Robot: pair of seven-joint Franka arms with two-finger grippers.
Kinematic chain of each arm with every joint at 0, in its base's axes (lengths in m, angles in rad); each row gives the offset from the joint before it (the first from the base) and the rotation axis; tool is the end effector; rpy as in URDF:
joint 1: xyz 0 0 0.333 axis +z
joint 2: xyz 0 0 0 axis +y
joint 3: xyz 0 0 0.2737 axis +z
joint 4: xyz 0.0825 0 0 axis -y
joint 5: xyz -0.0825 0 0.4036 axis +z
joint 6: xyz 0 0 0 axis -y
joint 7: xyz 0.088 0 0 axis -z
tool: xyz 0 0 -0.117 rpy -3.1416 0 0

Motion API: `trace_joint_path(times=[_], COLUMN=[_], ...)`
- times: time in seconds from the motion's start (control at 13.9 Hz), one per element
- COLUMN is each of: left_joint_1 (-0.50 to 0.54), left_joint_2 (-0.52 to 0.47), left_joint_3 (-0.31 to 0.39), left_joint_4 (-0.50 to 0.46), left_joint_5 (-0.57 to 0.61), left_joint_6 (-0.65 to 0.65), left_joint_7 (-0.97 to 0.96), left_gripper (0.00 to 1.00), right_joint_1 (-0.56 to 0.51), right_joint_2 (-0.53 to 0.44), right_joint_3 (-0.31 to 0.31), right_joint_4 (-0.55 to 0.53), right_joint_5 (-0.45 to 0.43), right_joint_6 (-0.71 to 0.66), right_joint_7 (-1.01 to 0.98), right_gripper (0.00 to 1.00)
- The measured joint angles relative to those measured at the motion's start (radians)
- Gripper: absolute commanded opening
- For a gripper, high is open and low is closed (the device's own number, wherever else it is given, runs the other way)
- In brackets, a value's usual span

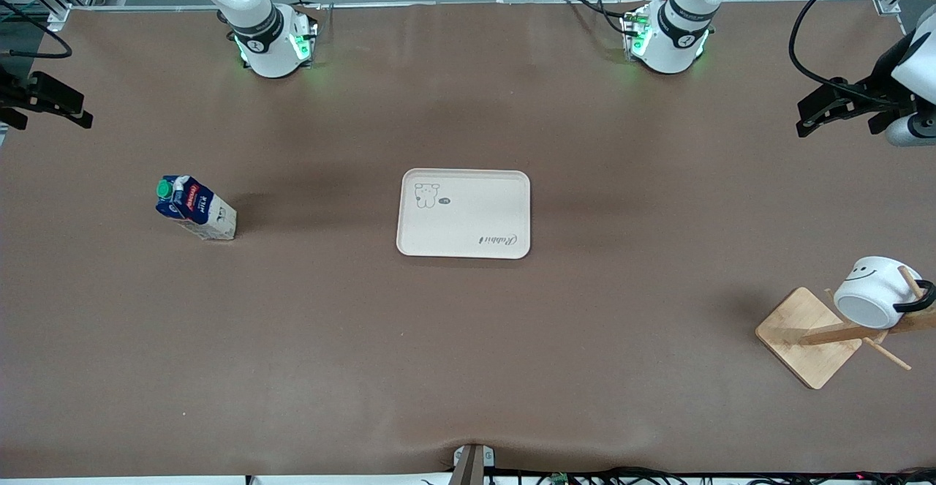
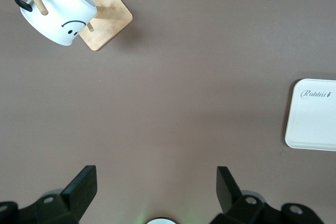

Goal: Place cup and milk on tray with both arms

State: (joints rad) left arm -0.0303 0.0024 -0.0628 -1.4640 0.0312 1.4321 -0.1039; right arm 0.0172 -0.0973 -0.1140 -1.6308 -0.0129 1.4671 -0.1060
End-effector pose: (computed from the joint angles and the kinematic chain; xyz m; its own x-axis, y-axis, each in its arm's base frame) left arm 0.5578 -0.0480 0.6107 0.9994 0.0151 -0.0308 0.0140 -0.9993 -0.0343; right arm 0.5331 -0.0559 0.5880 0.9977 0.0094 -0.0668 0.0090 -0.9999 -0.0052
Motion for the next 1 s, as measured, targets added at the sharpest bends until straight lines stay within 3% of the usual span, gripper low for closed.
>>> trace_joint_path(times=[0.43,1.0], left_joint_1=[0.016,0.208], left_joint_2=[0.0,0.012], left_joint_3=[0.01,0.021], left_joint_4=[0.0,-0.037], left_joint_5=[0.0,0.0], left_joint_6=[0.0,0.066], left_joint_7=[0.0,0.094], left_gripper=[1.0,1.0], right_joint_1=[0.0,0.0], right_joint_2=[0.0,0.0], right_joint_3=[-0.001,-0.002], right_joint_4=[0.0,0.0], right_joint_5=[0.0,0.0], right_joint_6=[0.0,0.0], right_joint_7=[0.0,0.001], right_gripper=[1.0,1.0])
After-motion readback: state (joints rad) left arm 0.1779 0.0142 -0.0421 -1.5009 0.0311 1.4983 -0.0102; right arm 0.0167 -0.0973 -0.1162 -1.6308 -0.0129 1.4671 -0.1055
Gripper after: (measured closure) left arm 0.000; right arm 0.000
